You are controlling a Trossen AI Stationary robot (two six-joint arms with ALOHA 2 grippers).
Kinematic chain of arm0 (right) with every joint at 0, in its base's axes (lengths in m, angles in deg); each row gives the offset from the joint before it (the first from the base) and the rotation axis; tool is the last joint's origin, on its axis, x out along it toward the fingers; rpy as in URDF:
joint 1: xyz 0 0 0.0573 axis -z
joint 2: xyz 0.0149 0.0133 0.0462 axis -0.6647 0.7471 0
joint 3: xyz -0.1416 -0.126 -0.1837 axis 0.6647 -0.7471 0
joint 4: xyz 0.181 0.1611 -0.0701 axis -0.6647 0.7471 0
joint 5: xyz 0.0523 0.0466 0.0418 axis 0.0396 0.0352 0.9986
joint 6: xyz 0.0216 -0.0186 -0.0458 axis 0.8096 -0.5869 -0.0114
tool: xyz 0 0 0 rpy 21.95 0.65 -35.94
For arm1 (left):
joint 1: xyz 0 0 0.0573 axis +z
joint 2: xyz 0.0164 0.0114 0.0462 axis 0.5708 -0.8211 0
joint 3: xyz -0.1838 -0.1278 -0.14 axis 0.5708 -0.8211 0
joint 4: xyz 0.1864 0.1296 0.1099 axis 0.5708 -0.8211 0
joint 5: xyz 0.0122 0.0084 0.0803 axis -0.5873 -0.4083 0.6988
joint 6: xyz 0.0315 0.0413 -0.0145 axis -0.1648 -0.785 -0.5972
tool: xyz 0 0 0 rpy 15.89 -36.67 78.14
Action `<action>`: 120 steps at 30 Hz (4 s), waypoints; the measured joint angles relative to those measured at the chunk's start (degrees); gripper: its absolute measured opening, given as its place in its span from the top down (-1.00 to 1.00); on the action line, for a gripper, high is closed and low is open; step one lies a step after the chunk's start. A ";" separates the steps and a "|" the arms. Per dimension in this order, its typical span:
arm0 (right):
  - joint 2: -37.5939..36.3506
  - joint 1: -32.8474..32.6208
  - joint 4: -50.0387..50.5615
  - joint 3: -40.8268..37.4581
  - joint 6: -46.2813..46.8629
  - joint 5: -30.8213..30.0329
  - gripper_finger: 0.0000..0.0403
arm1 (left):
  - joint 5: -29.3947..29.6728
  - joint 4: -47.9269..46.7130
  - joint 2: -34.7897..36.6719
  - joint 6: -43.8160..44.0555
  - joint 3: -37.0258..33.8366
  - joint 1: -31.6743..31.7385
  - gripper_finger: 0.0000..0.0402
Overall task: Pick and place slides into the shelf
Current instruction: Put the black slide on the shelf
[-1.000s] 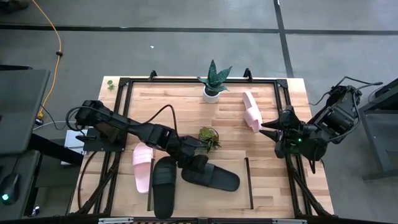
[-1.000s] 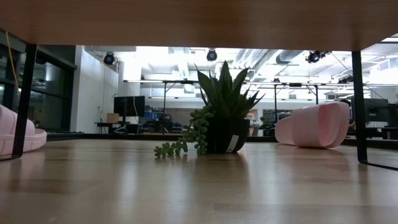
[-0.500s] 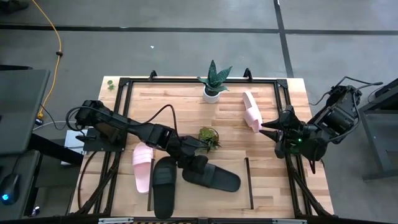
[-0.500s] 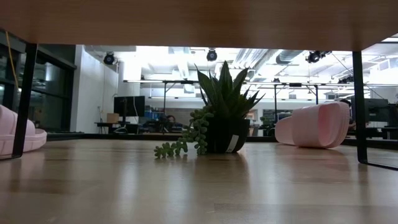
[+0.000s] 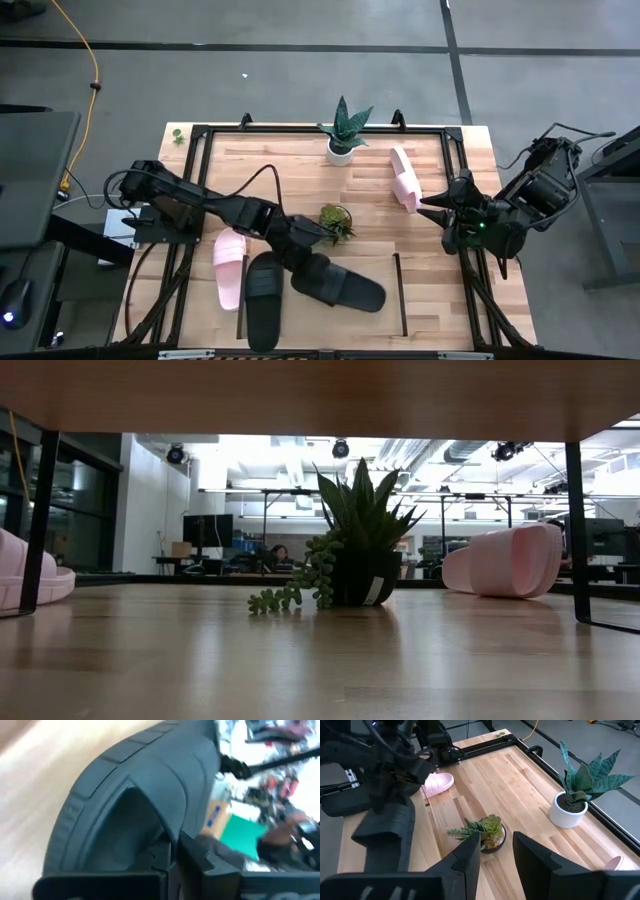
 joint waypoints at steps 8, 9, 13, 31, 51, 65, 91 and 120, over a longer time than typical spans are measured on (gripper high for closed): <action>-0.03 0.02 0.00 0.00 0.53 -0.19 0.47 | -8.90 -4.88 2.27 -8.49 3.42 4.17 0.97; -0.04 0.02 -0.02 0.00 0.61 -0.22 0.47 | -10.03 -5.30 2.44 -9.81 4.19 4.67 0.98; -0.02 0.04 0.01 0.00 1.51 -0.22 0.47 | -14.86 -10.54 2.86 -14.54 5.79 7.17 0.97; -0.02 0.04 0.03 0.00 5.62 -4.92 0.47 | -29.87 -24.21 2.99 -31.96 6.16 11.04 0.99; -0.02 0.28 0.03 0.00 9.09 -7.00 0.47 | -40.24 -23.93 2.97 -36.44 6.14 20.61 0.99; -0.02 0.31 1.69 0.00 10.69 -8.90 0.47 | -47.48 -17.66 2.06 -37.91 9.48 25.96 1.00; 0.00 0.31 3.49 0.02 13.56 -11.36 0.47 | -57.27 -20.94 -5.94 -48.46 15.80 21.39 1.00; 0.00 0.31 3.42 0.02 13.73 -12.34 0.47 | -62.62 -23.25 -13.03 -53.33 15.74 19.01 1.00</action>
